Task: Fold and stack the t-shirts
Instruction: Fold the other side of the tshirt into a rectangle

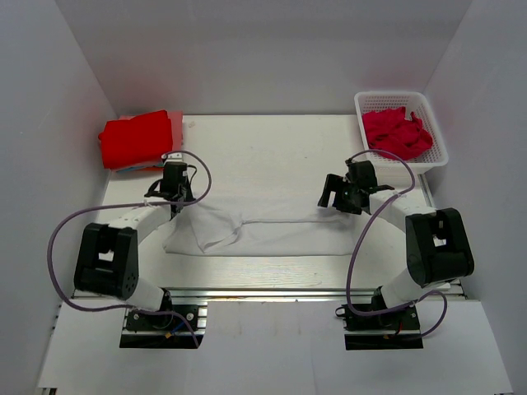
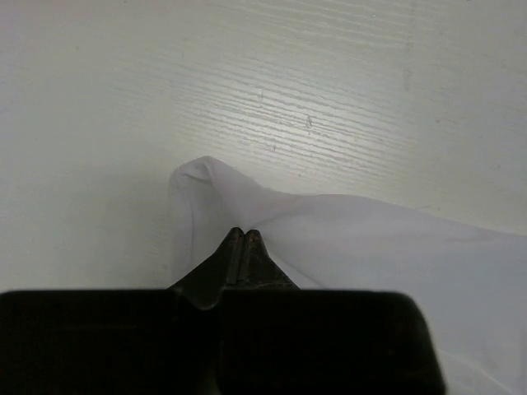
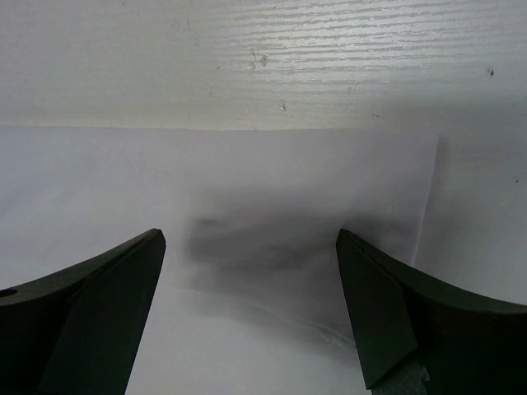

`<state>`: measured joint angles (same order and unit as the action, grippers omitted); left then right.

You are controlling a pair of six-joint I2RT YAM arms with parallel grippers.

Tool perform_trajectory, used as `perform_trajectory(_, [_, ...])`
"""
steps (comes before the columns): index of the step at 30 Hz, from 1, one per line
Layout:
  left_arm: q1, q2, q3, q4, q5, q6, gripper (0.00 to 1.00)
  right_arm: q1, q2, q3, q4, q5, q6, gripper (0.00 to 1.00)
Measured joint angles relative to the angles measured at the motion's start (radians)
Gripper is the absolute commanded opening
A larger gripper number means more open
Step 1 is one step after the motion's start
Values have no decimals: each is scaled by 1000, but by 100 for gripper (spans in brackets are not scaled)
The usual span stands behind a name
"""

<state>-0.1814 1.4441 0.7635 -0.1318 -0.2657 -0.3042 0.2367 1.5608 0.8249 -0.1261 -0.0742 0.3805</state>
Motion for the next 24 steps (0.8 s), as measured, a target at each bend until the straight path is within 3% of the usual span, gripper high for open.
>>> perform_trajectory(2, [5, 60, 46, -17, -1, 11, 1, 0, 0, 0, 0, 0, 0, 90])
perform_trajectory(3, [8, 92, 73, -30, -2, 14, 12, 0, 0, 0, 0, 0, 0, 90])
perform_trajectory(4, [10, 124, 105, -48, -1, 18, 48, 0, 0, 0, 0, 0, -2, 90])
perform_trajectory(7, [17, 209, 191, -81, 0, 32, 86, 0, 0, 1, 0, 0, -4, 90])
perform_trajectory(9, [23, 256, 251, -105, 1, 34, 98, 0, 0, 2, 0, 1, -6, 90])
perform_trajectory(18, [21, 261, 381, -212, 61, 24, 100, 2, -26, 2, -2, 4, -33, 90])
perform_trajectory(20, [12, 212, 361, -194, 149, 26, 100, 2, -49, 2, 0, 0, -35, 90])
perform_trajectory(24, [-13, 94, 245, -64, 470, 26, 100, 3, -72, 2, 10, -18, -39, 90])
